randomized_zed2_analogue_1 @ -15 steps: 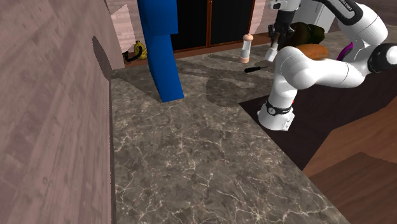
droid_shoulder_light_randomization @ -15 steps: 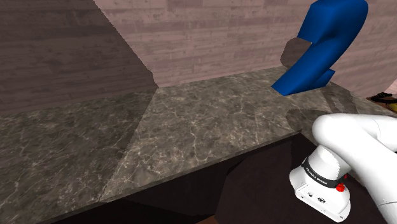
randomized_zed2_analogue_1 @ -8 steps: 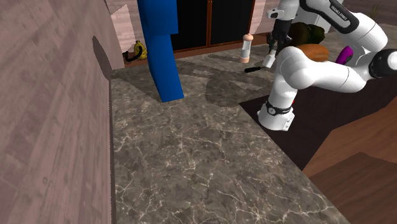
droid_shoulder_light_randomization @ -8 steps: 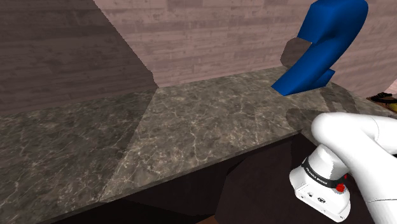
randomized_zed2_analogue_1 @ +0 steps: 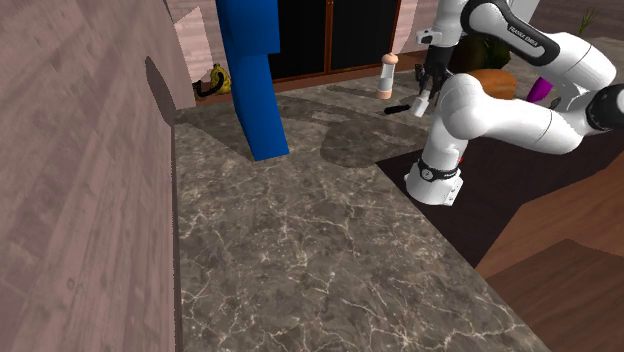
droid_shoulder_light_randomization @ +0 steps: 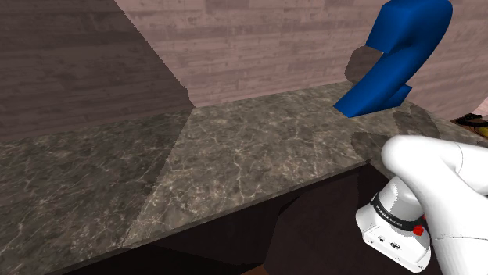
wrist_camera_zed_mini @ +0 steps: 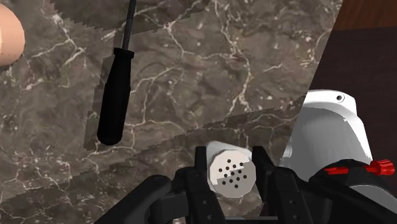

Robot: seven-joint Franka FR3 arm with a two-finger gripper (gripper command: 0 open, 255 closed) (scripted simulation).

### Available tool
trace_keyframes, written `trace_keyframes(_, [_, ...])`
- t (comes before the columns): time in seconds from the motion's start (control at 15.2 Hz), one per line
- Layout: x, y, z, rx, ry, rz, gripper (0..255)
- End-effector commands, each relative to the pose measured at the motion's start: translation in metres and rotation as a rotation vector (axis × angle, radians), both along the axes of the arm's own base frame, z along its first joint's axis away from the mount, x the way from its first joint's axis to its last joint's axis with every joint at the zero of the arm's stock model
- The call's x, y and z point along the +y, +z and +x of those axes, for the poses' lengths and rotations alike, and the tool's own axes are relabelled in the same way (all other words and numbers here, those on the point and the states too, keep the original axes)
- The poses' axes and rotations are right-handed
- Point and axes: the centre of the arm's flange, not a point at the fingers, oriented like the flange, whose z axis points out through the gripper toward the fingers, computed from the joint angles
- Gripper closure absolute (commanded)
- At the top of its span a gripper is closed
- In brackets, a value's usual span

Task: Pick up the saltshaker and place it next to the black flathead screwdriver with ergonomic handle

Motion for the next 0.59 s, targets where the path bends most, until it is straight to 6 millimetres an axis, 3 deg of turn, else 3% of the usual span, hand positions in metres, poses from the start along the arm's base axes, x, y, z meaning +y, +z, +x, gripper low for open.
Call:
trace_keyframes(0.0, [0.001,-0.011,-0.001,0.0,0.0,-0.001,255])
trace_keyframes(0.33, [0.001,-0.039,-0.001,0.0,0.0,-0.001,255])
trace_keyframes(0.53, [0.001,-0.039,-0.001,0.0,0.0,-0.001,255])
